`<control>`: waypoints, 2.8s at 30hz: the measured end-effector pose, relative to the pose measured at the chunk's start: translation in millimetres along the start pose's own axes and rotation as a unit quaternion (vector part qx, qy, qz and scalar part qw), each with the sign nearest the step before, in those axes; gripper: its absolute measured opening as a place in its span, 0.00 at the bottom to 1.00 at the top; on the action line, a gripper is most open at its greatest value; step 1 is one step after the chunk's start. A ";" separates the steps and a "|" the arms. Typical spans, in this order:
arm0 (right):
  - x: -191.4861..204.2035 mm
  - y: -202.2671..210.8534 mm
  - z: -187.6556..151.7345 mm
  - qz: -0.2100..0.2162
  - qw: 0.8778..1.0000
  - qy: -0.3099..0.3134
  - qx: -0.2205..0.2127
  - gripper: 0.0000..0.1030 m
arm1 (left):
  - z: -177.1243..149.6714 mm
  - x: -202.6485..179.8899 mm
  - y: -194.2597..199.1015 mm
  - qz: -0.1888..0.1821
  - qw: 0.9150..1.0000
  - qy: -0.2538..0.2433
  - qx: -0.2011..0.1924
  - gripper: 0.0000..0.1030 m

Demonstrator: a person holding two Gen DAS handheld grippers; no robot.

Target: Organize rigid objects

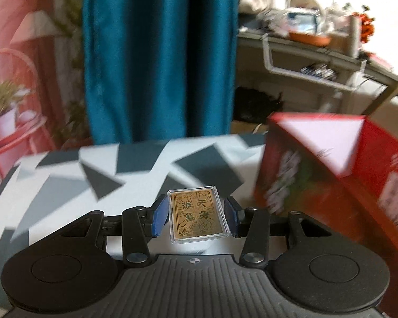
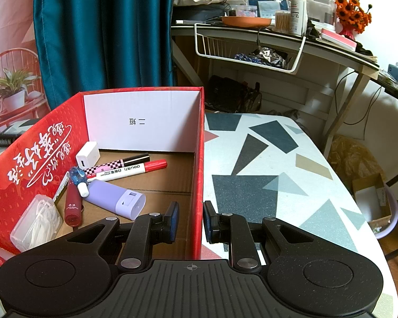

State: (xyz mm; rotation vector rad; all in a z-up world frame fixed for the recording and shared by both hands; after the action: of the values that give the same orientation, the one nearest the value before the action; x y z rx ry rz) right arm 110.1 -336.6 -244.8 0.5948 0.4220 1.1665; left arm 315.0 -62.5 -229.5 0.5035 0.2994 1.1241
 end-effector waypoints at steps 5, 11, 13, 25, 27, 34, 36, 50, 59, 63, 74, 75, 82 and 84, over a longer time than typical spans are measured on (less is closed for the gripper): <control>0.0 -0.1 0.0 0.000 1.000 0.000 0.000 0.19 | 30.1 -28.4 27.2 -0.046 0.997 -0.049 -0.036 0.47; 0.0 -0.1 0.0 0.000 1.000 0.000 0.000 0.19 | 42.4 -65.1 41.9 -0.107 0.987 -0.106 -0.049 0.47; -0.1 -0.2 0.0 0.000 1.000 0.000 0.000 0.19 | 40.9 -76.5 39.9 -0.117 0.985 -0.119 -0.044 0.47; -0.1 -0.1 0.0 0.000 1.000 -0.001 0.000 0.19 | 14.6 -115.5 7.1 -0.162 0.971 -0.172 0.027 0.47; -0.1 -0.2 -0.1 0.000 1.000 0.000 0.000 0.19 | 12.5 -118.5 -0.1 -0.167 0.969 -0.176 0.038 0.47; -0.1 -0.3 -0.2 0.001 1.000 -0.001 0.000 0.19 | 13.9 -130.4 -12.8 -0.176 0.964 -0.189 0.064 0.48; -0.1 -0.3 -0.4 0.002 1.000 -0.001 0.000 0.19 | 13.0 -132.8 -14.8 -0.173 0.963 -0.194 0.067 0.48; -0.7 -0.9 1.3 0.001 1.000 -0.005 0.012 0.19 | 41.3 -101.4 15.9 -0.133 0.984 -0.114 0.021 0.94; 0.3 1.5 9.7 0.001 1.000 -0.005 0.021 0.35 | 58.7 -68.8 40.0 -0.075 0.996 -0.039 0.010 1.00; 2.4 6.6 23.0 -0.007 1.000 -0.001 0.018 0.71 | 61.4 -62.7 56.3 -0.051 0.998 -0.035 -0.004 1.00; 4.1 49.5 85.7 0.026 0.998 -0.048 -0.016 1.00 | 77.9 -46.1 126.9 0.028 0.998 0.028 -0.054 1.00; 6.7 56.2 91.4 0.029 0.998 -0.046 -0.022 1.00 | 80.3 -44.5 134.8 0.034 0.997 0.036 -0.059 1.00; 33.3 121.0 121.8 0.040 0.996 -0.041 -0.075 1.00 | 90.3 -44.8 199.6 0.044 0.994 0.061 -0.081 1.00; 41.0 141.9 125.0 0.048 0.994 -0.040 -0.093 1.00 | 90.0 -46.1 218.6 0.050 0.993 0.066 -0.080 1.00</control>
State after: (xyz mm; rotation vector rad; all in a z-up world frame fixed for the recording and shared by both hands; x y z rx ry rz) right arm 96.0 -286.6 -58.5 0.5022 0.2164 1.2532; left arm 168.0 -51.6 -39.0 0.3059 0.2988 1.2711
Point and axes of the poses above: each gripper's, at about its wrist camera, not at the fingertips, and y roughly against the way its jaws point, x to its left, z to its top, the point moved 1 cm from there along -y, roughly the way its jaws point, and after that the axes turned 1 degree about y, right-handed, at the moved point
